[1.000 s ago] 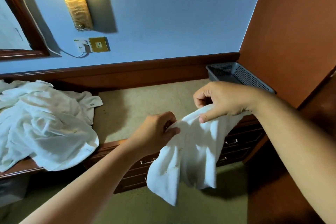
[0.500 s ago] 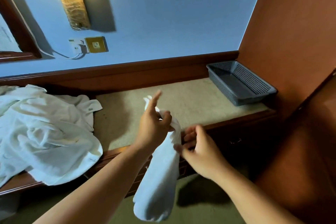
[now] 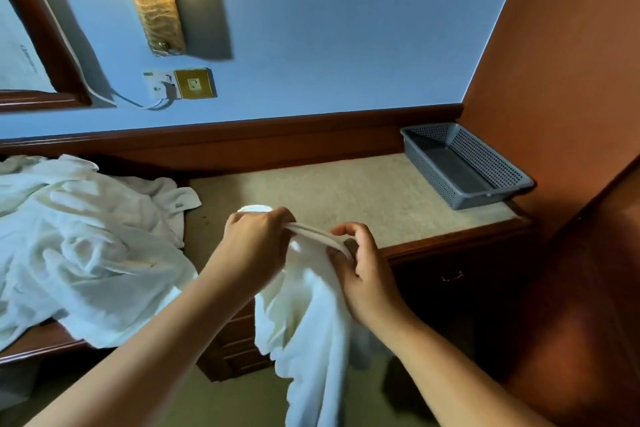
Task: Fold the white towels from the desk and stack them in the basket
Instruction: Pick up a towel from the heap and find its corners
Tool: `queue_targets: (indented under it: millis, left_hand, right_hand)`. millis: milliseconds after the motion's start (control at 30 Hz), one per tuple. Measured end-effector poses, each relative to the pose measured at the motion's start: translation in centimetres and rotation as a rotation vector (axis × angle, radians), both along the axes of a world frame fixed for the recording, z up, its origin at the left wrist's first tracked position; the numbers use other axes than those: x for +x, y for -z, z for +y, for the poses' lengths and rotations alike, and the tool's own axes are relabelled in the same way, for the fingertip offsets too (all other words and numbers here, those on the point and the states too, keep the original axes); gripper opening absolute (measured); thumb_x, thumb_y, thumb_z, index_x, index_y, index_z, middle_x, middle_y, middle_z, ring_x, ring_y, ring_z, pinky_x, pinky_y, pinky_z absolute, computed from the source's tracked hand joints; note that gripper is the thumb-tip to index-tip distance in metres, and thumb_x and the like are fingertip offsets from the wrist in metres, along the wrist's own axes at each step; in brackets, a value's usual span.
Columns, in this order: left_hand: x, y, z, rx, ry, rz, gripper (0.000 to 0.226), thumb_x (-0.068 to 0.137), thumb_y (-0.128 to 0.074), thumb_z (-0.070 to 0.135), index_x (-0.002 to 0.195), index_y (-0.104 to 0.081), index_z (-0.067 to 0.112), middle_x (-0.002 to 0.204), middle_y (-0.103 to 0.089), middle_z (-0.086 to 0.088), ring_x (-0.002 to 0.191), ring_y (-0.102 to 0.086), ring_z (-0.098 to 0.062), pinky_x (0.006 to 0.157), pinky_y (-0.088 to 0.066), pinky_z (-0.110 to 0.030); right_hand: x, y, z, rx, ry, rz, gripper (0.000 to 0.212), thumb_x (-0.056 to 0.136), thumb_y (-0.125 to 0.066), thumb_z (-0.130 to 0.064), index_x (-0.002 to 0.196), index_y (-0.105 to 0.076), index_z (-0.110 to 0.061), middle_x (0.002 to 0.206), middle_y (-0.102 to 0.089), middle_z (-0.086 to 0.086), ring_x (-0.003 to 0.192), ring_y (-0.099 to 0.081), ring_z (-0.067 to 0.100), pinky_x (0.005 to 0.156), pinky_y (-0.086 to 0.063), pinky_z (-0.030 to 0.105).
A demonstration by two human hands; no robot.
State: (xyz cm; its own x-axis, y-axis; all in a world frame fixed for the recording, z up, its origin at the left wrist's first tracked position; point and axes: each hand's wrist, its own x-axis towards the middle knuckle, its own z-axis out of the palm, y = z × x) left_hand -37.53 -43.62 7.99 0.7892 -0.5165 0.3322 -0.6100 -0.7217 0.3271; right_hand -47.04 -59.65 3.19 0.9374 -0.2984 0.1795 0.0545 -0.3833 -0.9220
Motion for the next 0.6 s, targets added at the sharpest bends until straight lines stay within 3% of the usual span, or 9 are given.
queue_targets:
  millis: [167,267,333,433,500,600]
  left_hand:
    - [-0.2,0.8,0.6,0.024,-0.128,-0.260,0.017,0.082,-0.073,0.012,0.098,-0.071,0.018,0.109,-0.050,-0.011,0.103,-0.045,-0.035,0.081,-0.045,-0.056]
    - [-0.5,0.6,-0.4,-0.044,-0.037,-0.158,0.028,0.084,-0.066,-0.004,0.107,-0.065,0.011,0.111,-0.058,-0.011,0.101,-0.052,-0.033,0.087,-0.051,-0.051]
    - [-0.5,0.0,-0.9,-0.128,0.045,-0.023,0.029,0.090,-0.056,-0.006,0.114,-0.060,0.009,0.109,-0.061,-0.009,0.089,-0.059,-0.030,0.076,-0.051,-0.041]
    - [-0.5,-0.8,-1.6,-0.156,0.205,-0.028,0.027,0.093,-0.054,0.000,0.117,-0.056,0.011,0.109,-0.061,-0.006,0.081,-0.061,-0.027,0.067,-0.054,-0.043]
    - [-0.3,-1.3,-1.8,-0.086,0.308,-0.129,0.021,0.096,-0.049,0.014,0.117,-0.054,0.011,0.107,-0.063,-0.008,0.071,-0.061,-0.030,0.057,-0.053,-0.043]
    - [0.6,-2.0,-1.4,0.042,0.382,-0.294,0.028,0.098,-0.037,0.036,0.101,-0.055,0.014,0.085,-0.060,-0.002,0.054,-0.052,-0.027,0.044,-0.048,-0.038]
  right_hand:
    - [-0.2,-0.1,-0.3,-0.299,-0.090,-0.173,0.021,0.101,-0.058,-0.015,0.118,-0.051,-0.025,0.105,-0.060,-0.021,0.101,-0.060,-0.006,0.082,-0.048,0.010]
    - [0.1,-0.4,-1.1,-0.355,-0.053,-0.201,0.015,0.101,-0.058,-0.021,0.115,-0.056,-0.024,0.104,-0.064,-0.014,0.099,-0.062,0.000,0.079,-0.051,0.015]
    - [0.1,-0.7,-1.6,-0.371,-0.033,-0.189,0.008,0.100,-0.060,-0.028,0.107,-0.060,-0.024,0.097,-0.064,-0.012,0.091,-0.062,0.000,0.074,-0.050,0.015]
    - [-0.3,-0.2,-2.3,-0.390,-0.057,-0.031,0.016,0.097,-0.057,-0.049,0.086,-0.059,-0.036,0.086,-0.055,-0.016,0.078,-0.057,-0.001,0.068,-0.046,0.015]
    - [-0.7,1.0,-3.3,-0.454,-0.035,0.029,0.028,0.097,-0.049,-0.054,0.079,-0.057,-0.034,0.079,-0.052,-0.011,0.070,-0.055,0.004,0.065,-0.047,0.025]
    - [-1.2,2.5,-5.2,-0.549,0.016,0.141,0.025,0.095,-0.047,-0.035,0.092,-0.066,-0.018,0.085,-0.060,0.000,0.077,-0.061,0.018,0.068,-0.053,0.036]
